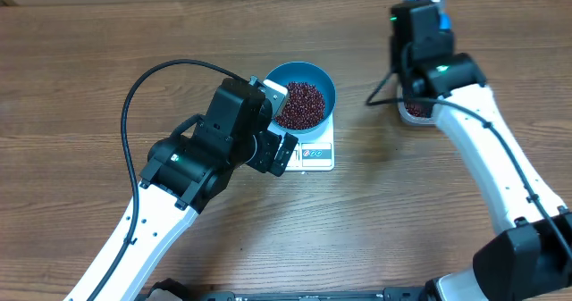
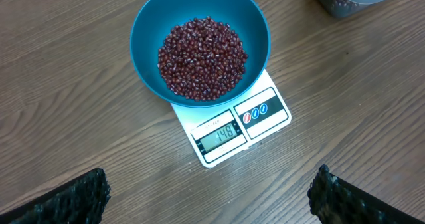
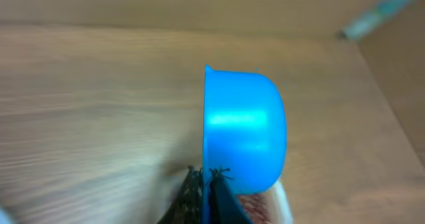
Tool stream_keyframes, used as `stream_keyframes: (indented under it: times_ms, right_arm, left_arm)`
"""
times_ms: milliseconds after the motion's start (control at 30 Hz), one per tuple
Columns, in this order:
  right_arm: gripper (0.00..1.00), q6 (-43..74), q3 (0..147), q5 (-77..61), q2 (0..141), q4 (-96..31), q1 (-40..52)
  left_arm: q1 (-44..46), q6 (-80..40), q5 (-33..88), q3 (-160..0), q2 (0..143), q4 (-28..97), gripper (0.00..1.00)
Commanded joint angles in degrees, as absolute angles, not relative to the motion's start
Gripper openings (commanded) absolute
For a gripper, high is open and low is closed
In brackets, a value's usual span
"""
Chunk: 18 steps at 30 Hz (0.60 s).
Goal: Scoop item into bowl and weigh 150g on scale
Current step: 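Move the empty scoop with the right gripper back over the tub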
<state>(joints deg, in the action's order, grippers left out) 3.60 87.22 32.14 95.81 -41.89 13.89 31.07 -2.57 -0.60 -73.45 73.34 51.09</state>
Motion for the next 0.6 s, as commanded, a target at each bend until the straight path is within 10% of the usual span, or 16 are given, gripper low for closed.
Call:
stream_keyframes:
  times_ms: [0, 567]
  right_arm:
    - [0.04, 4.93, 88.23, 30.44, 94.67, -44.21, 9.08]
    - [0.04, 4.86, 83.50, 8.10, 99.26, -45.98, 3.29]
  left_arm:
    - [30.76, -1.87, -0.19, -74.39, 72.75, 50.96, 1.00]
    - [30.76, -1.87, -0.19, -74.39, 72.75, 50.96, 0.99]
